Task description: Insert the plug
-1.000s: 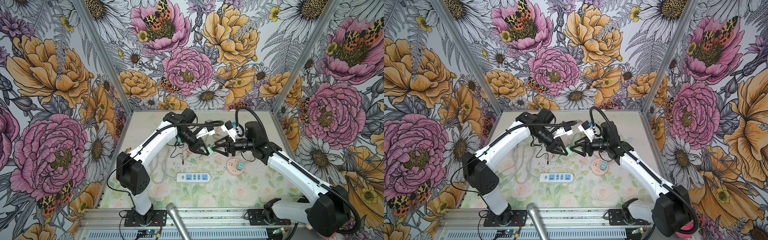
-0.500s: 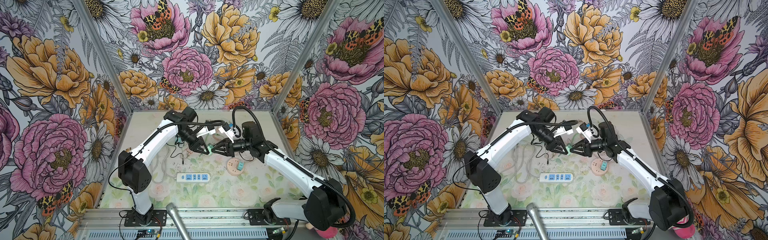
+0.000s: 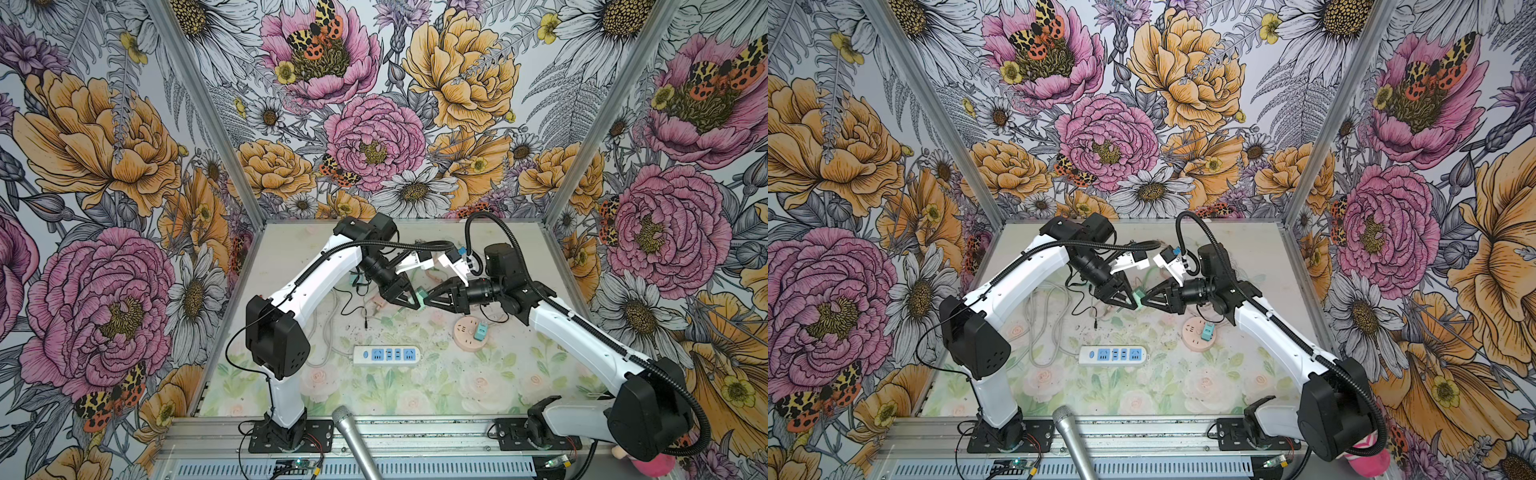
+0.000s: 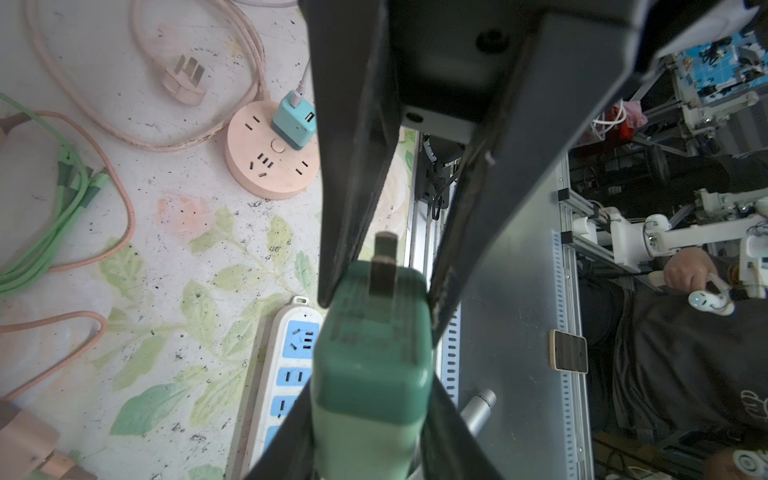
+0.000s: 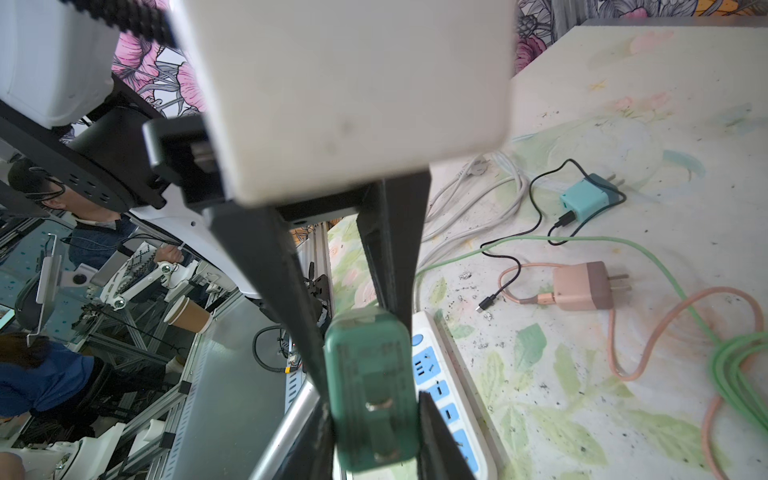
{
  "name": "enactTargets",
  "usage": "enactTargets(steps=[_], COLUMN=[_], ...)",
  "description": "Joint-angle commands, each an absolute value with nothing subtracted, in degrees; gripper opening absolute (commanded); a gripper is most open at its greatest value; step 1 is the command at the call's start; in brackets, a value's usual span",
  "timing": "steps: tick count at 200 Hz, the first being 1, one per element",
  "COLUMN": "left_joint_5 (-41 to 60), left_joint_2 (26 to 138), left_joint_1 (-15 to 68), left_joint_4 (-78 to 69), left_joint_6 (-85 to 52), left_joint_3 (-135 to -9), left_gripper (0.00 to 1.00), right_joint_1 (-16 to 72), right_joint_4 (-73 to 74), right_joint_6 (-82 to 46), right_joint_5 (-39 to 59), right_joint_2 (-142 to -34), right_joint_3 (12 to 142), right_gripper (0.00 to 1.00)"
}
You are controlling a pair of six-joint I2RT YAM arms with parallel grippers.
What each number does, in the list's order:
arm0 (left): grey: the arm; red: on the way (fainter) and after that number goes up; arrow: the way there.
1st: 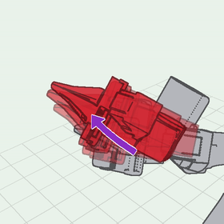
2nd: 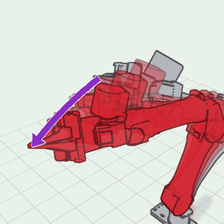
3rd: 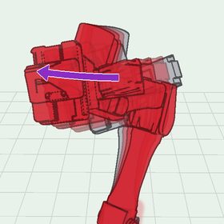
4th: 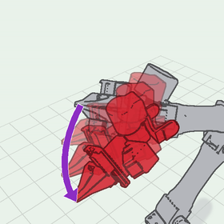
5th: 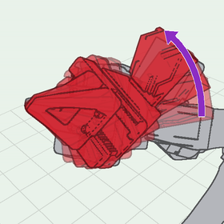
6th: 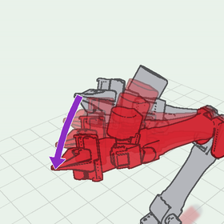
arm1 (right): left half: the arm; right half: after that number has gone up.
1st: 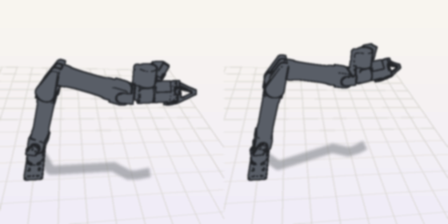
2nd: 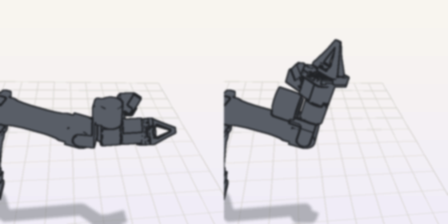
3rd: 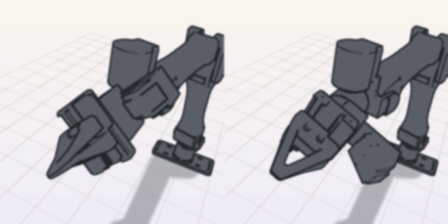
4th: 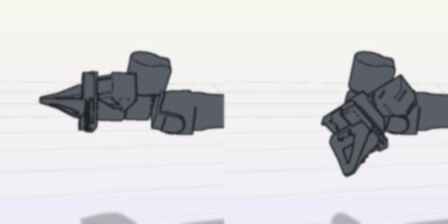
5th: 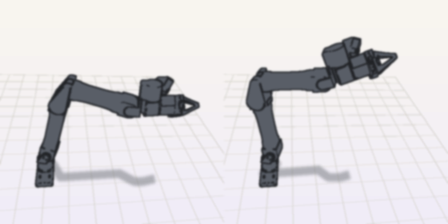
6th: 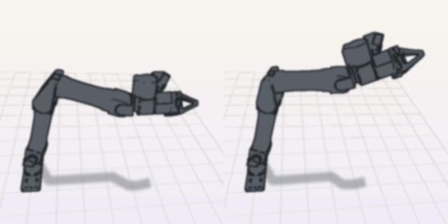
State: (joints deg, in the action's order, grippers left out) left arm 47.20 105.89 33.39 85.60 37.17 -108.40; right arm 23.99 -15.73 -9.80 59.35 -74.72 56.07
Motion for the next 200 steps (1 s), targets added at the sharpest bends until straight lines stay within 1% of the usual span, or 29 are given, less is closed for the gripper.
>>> enactTargets(steps=[1,10,30,64,85,99,114,134,154,167,182,200], left_joint_5=[46.76,44.48,35.59,27.57,23.22,19.21,15.39,12.91,13.32,15.10,16.75,18.31], left_joint_2=[106.31,105.33,100.29,95.71,91.50,86.80,80.33,73.70,70.45,69.05,67.16,64.75], left_joint_1=[33.19,32.73,32.40,32.06,32.04,32.26,33.00,34.91,34.97,34.97,35.22,35.83], left_joint_4=[83.76,80.88,73.51,68.34,62.07,54.62,43.14,33.27,27.14,22.45,12.88,-0.30], left_joint_6=[34.18,30.40,24.14,19.34,15.72,12.84,10.01,9.63,4.31,-0.99,-9.12,-17.94], left_joint_3=[-112.06,-112.02,-109.32,-105.62,-99.47,-93.87,-84.91,-76.26,-71.36,-68.69,-63.92,-57.10], left_gripper=[0.61,0.66,0.71,0.72,0.71,0.69,0.70,0.70,0.69,0.69,0.67,0.62], right_joint_1=[24.02,23.92,23.29,21.83,20.73,20.15,19.66,19.44,19.46,19.41,19.38,19.36], right_joint_4=[-13.91,-13.48,-11.16,-9.55,-7.15,-4.42,0.38,3.59,5.58,8.59,13.90,18.08], right_joint_6=[-10.87,-11.53,-15.33,-21.25,-27.42,-32.68,-38.56,-42.92,-43.44,-44.25,-46.44,-49.20], right_joint_5=[55.00,52.89,49.00,42.36,39.28,39.30,41.67,42.47,40.31,39.31,39.29,39.46], right_joint_2=[-73.42,-72.92,-72.55,-72.74,-72.43,-72.25,-72.23,-72.21,-70.93,-69.71,-68.87,-68.66], right_joint_3=[56.31,56.27,57.16,59.93,60.18,59.64,58.55,58.01,56.64,55.10,53.01,51.66], right_gripper=[0.00,0.00,0.00,0.00,0.00,0.00,0.00,0.00,0.00,0.00,0.00,0.00])
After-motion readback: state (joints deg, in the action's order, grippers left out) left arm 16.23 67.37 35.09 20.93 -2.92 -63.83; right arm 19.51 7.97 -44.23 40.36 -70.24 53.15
